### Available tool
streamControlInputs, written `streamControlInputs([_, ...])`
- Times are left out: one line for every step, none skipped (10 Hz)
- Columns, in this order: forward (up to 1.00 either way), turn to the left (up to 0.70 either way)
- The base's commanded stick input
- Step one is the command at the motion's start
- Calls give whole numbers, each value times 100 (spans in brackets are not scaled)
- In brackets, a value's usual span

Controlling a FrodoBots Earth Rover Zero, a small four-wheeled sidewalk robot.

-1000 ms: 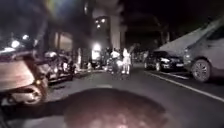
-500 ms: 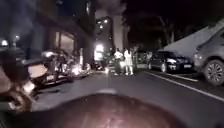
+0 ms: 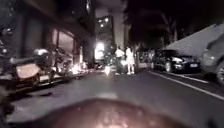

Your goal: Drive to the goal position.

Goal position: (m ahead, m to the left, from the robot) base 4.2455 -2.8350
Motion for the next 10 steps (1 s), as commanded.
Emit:
streamControlInputs([70, 0])
streamControlInputs([70, 0])
streamControlInputs([70, 0])
streamControlInputs([70, 0])
streamControlInputs([70, 0])
streamControlInputs([70, 0])
streamControlInputs([70, 0])
streamControlInputs([70, 0])
streamControlInputs([70, 0])
streamControlInputs([70, 0])
